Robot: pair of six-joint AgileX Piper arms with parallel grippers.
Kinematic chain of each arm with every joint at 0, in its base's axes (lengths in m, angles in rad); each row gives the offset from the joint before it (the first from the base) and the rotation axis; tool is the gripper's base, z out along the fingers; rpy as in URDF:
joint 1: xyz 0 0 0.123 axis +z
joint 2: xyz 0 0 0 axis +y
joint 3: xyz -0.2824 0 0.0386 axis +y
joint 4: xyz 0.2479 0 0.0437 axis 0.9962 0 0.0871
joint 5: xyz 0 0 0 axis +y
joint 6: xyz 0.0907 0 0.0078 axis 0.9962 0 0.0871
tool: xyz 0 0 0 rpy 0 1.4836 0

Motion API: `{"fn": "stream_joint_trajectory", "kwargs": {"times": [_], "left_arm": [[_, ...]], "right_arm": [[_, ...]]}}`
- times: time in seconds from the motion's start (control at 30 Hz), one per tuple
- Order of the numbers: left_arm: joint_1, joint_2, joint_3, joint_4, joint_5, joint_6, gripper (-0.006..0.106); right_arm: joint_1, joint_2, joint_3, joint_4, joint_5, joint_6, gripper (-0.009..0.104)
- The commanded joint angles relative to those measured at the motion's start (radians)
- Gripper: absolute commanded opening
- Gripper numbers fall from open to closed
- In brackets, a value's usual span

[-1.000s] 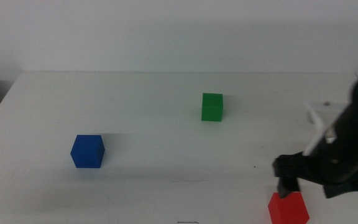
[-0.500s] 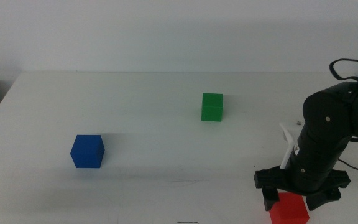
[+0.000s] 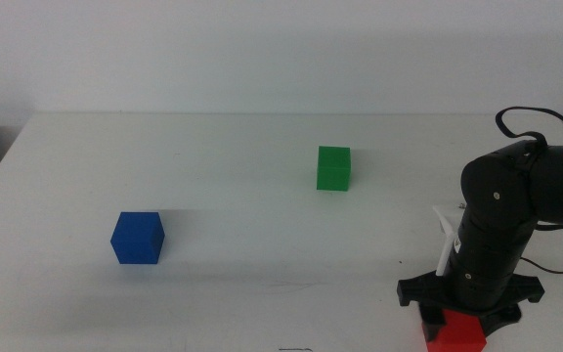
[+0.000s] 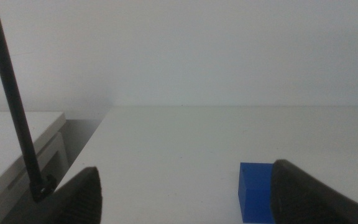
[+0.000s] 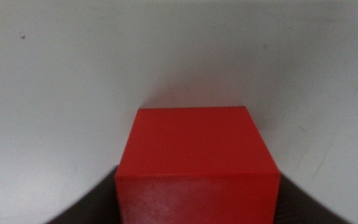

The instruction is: Stack red cubes first, then green, then blue cubes in a specific spot.

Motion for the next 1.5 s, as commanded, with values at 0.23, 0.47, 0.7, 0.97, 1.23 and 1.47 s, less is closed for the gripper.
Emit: {"fn": "stream_joint_trajectory", "kwargs": {"times": [0.23, 0.47, 0.7, 0.97, 1.23, 1.47], "left_arm": [[-0.007, -0.020, -0.003, 0.000, -0.083, -0.008, 0.091], [-0.007, -0.020, -0.003, 0.000, -0.083, -0.008, 0.091], [-0.007, -0.020, -0.003, 0.000, -0.083, -0.008, 0.091], [-0.007, -0.020, -0.003, 0.000, -0.083, -0.008, 0.091], [-0.007, -0.020, -0.003, 0.000, -0.083, -0.008, 0.091], [-0.007, -0.020, -0.003, 0.000, -0.083, -0.008, 0.091]], "right_arm": [[0.011, -0.051, -0.121, -0.017, 0.074, 0.016, -0.001], [0.064, 0.064, -0.425, -0.057, 0.234, 0.074, -0.001], [0.144, 0.286, -0.761, -0.063, 0.332, 0.094, -0.001], [0.200, 0.430, -0.931, -0.025, 0.331, 0.134, -0.001], [0.207, 0.469, -0.932, -0.017, 0.326, 0.148, -0.001], [0.207, 0.479, -0.932, -0.011, 0.328, 0.152, 0.008]]}}
